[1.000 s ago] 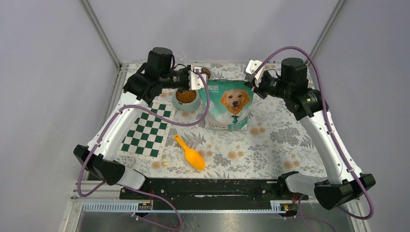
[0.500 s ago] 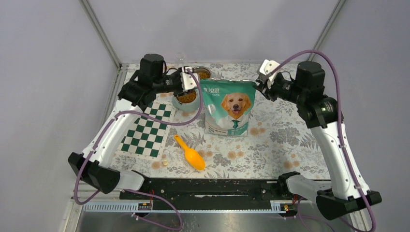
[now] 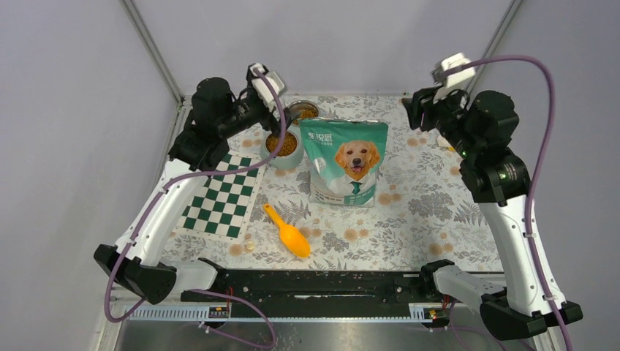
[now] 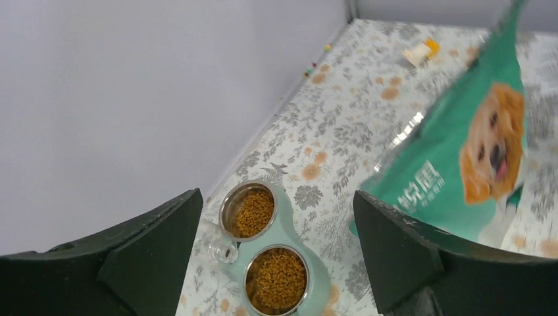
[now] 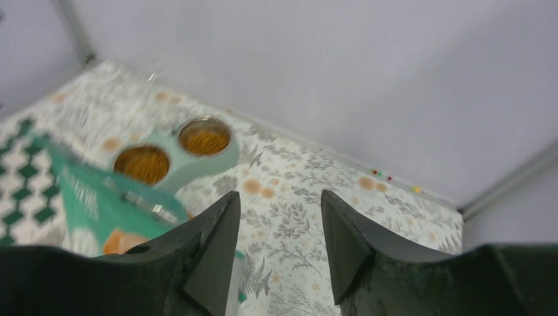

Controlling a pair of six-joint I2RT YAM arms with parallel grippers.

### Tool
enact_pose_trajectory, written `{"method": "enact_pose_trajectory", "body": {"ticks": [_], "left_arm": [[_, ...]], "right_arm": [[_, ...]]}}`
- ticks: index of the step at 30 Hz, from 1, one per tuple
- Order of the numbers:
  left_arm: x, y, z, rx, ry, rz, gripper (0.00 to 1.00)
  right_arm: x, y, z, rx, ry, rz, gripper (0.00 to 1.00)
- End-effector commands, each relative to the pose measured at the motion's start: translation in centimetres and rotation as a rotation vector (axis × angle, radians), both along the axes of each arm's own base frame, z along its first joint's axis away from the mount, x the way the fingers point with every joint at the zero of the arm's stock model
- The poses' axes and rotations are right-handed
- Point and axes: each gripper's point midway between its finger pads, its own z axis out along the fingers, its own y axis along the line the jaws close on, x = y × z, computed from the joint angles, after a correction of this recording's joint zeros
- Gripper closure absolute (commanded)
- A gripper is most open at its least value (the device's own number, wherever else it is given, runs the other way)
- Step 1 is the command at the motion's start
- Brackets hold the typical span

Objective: Serve the pet food

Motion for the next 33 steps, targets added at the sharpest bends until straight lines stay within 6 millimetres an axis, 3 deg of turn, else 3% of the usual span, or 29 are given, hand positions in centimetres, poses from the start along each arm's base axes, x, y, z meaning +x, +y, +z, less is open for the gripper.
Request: {"method": "enact_pose_trajectory", "body": {"ticks": [1, 4, 8, 9, 11, 14, 20, 26, 33], "left_arm": [[0.0, 3.3, 6.0, -0.226, 0.066, 0.234, 0.13], [0.3, 4.4, 6.1, -0.301, 0.126, 0.319, 0.10], [-0.5, 4.1, 5.9, -0.338, 0.165, 0.287, 0.01], [-0.8, 3.7, 6.2, -0.344, 0.170, 0.262, 0.01], [-1.2, 3.2, 6.5, -0.337, 0.183, 0.224, 0.01], [-1.5, 2.2, 7.0, -0.319, 0.249, 0.178, 0.01], [-1.2, -0.5, 6.3, -0.289, 0.275, 0.038, 0.01], [-1.9, -3.0, 4.9, -0.235, 0.259, -0.129, 0.01], [-1.3, -5.2, 2.2, -0.145, 0.255, -0.236, 0.02]], "right_arm": [[1.1, -5.7, 6.3, 0.326, -0.083, -0.389, 0.41], [0.8, -6.3, 6.1, 0.354, -0.079, -0.427, 0.31], [0.6, -4.7, 5.1, 0.318, -0.075, -0.326, 0.33], [0.5, -3.9, 5.0, 0.274, -0.067, -0.277, 0.33], [-0.3, -0.2, 4.4, 0.196, -0.005, -0.056, 0.32], [-4.1, 5.2, 3.2, 0.097, 0.075, 0.345, 0.29], [-6.6, 9.1, 2.0, 0.090, 0.168, 0.666, 0.23], [-3.6, 9.7, -0.7, 0.040, 0.294, 0.618, 0.25], [-2.6, 11.1, -4.1, -0.115, 0.380, 0.641, 0.26]]}}
